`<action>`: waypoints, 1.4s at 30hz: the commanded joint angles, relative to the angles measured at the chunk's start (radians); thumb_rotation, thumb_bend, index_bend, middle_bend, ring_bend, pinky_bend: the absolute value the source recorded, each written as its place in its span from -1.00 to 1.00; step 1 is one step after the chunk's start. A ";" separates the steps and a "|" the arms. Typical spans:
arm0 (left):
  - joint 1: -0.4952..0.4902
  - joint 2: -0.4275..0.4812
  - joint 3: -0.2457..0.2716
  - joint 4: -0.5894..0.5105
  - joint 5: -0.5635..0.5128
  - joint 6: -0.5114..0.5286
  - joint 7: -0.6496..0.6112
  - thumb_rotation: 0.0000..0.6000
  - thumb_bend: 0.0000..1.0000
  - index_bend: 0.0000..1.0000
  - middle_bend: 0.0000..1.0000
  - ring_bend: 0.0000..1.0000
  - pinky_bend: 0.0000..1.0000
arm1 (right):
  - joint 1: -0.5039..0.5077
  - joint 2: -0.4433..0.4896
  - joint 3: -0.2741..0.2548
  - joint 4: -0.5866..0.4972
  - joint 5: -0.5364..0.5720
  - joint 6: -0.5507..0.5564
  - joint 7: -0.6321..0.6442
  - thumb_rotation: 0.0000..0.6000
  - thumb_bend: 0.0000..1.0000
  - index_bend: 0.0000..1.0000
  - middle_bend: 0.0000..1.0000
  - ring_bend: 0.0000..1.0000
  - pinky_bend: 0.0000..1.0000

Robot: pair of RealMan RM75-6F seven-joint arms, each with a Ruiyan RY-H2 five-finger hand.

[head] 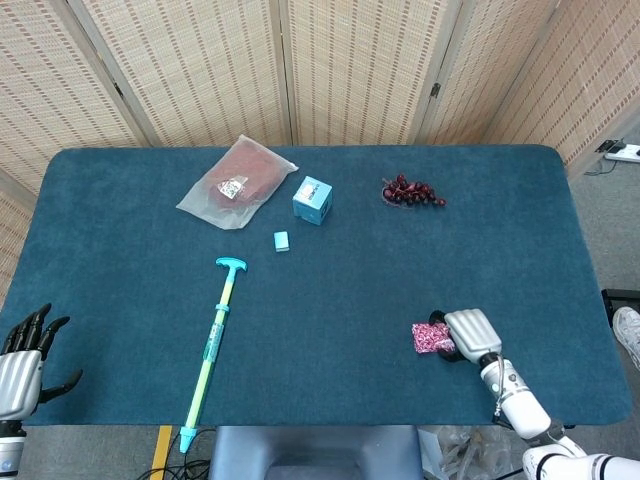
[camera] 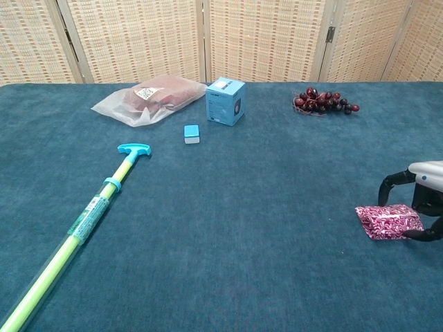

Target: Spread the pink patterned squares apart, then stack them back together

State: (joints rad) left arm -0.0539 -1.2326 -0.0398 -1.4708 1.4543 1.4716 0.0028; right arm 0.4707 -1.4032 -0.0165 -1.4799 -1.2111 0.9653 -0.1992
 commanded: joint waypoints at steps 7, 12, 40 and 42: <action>0.002 0.000 0.000 0.005 -0.003 0.001 -0.007 1.00 -0.49 -0.62 -0.91 -0.91 -0.75 | -0.006 -0.007 0.006 0.003 -0.006 -0.002 -0.002 1.00 -0.39 -0.33 0.99 1.00 1.00; 0.001 -0.001 0.001 0.008 0.001 0.000 -0.011 1.00 -0.49 -0.62 -0.91 -0.91 -0.75 | -0.012 -0.004 0.010 -0.002 -0.007 0.002 -0.004 1.00 -0.40 -0.39 0.99 1.00 1.00; -0.001 0.001 -0.005 0.011 0.014 0.021 -0.021 1.00 -0.49 -0.62 -0.91 -0.91 -0.75 | -0.183 0.185 0.039 -0.150 -0.173 0.381 0.031 1.00 -0.31 -0.40 0.62 0.69 0.90; -0.001 -0.002 -0.007 0.010 0.019 0.029 -0.019 1.00 -0.49 -0.62 -0.91 -0.91 -0.75 | -0.206 0.196 0.038 -0.147 -0.207 0.433 0.043 1.00 -0.30 -0.41 0.38 0.42 0.63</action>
State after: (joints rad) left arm -0.0550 -1.2338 -0.0460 -1.4604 1.4720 1.4981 -0.0171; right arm 0.3071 -1.2378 0.0194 -1.6166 -1.3665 1.3284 -0.1768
